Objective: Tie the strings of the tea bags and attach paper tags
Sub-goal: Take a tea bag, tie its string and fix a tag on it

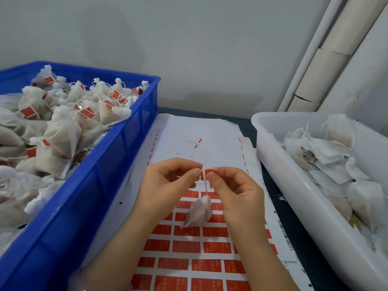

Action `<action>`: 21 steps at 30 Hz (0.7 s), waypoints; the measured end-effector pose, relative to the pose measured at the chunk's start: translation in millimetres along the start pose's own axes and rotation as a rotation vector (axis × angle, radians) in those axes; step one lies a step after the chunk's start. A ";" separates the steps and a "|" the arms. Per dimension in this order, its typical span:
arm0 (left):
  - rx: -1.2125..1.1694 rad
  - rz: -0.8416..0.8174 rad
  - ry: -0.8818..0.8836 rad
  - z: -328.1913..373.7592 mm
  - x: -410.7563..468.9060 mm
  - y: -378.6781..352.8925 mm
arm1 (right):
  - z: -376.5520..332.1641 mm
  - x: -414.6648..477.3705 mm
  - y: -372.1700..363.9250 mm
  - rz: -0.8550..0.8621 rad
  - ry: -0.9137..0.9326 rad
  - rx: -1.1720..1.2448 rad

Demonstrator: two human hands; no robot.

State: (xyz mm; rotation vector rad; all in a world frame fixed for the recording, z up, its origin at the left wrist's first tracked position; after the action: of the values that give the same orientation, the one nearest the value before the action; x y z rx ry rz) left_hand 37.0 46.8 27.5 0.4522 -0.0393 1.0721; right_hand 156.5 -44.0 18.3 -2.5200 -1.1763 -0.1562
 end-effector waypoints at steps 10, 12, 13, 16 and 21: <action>-0.156 -0.020 0.042 -0.5 -2.0 -3.7 | 2.9 -0.1 0.2 0.013 -0.049 -0.030; -0.161 -0.012 0.033 0.1 -2.0 -2.7 | 0.7 -0.1 -0.3 0.010 -0.029 -0.032; -0.165 -0.012 0.030 0.3 -1.9 -2.4 | -0.8 -0.3 -0.4 0.011 -0.016 -0.034; -0.171 -0.012 0.026 0.8 -2.2 -1.8 | -4.3 -1.6 0.2 0.022 0.012 -0.017; -0.170 -0.006 0.034 0.5 -2.4 -2.1 | -6.8 -3.1 1.8 0.041 0.015 -0.012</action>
State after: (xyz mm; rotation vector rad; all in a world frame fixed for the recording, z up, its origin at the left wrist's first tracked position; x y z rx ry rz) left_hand 37.7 43.8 26.6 0.2802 -0.0979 1.0606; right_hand 156.1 -49.8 23.4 -2.5469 -1.1207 -0.1715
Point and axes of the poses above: each hand's wrist, its own x-axis towards the middle knuckle, its own y-axis out of the back of the hand, z = x × y, the point moved 9 cm from there along x, towards the middle knuckle, and after that the axes turned 15 degrees about x, right-handed, at the moved point
